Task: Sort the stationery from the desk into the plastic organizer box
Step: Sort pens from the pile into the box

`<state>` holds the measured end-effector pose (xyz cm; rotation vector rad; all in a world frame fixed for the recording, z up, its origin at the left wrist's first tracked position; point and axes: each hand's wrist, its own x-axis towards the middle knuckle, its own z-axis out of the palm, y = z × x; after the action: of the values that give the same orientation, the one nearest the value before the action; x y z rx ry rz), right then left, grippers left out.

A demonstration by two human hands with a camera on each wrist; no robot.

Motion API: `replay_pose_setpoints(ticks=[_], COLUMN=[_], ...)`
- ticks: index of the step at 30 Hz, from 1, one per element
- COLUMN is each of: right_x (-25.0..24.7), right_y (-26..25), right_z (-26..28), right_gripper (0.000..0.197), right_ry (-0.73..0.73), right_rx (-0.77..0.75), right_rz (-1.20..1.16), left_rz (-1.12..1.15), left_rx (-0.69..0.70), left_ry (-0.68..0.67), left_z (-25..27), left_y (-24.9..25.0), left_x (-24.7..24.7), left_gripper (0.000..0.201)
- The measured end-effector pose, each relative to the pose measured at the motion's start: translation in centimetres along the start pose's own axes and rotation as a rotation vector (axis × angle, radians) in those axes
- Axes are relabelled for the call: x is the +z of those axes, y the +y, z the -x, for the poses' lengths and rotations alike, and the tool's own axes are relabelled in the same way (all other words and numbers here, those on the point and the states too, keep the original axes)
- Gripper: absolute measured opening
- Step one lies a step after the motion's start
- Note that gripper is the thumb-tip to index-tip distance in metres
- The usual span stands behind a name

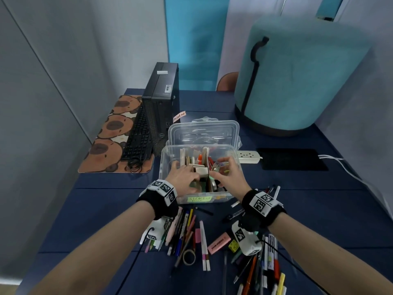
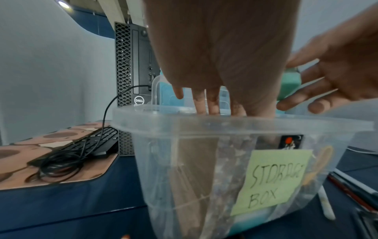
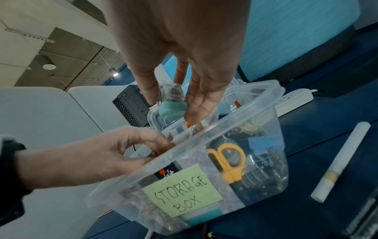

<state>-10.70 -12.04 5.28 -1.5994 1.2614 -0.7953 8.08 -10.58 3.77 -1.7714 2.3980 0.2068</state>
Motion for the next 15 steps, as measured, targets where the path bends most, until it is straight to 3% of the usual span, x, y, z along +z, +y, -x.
replay_pose_setpoints(ticks=[4, 11, 15], right_x=[-0.2, 0.1, 0.2], right_y=[0.1, -0.2, -0.6], right_z=[-0.4, -0.6, -0.3], right_gripper=[0.042, 0.044, 0.042], right_ry=[0.006, -0.017, -0.043], right_rx=[-0.002, 0.073, 0.069], right_rz=[0.018, 0.055, 0.11], left_rz=[0.021, -0.109, -0.15], left_rx=[0.042, 0.096, 0.1], left_ry=[0.077, 0.003, -0.038], left_z=[1.1, 2.2, 2.1], left_y=[-0.1, -0.2, -0.1], left_x=[0.5, -0.1, -0.5], left_gripper=[0.04, 0.064, 0.059])
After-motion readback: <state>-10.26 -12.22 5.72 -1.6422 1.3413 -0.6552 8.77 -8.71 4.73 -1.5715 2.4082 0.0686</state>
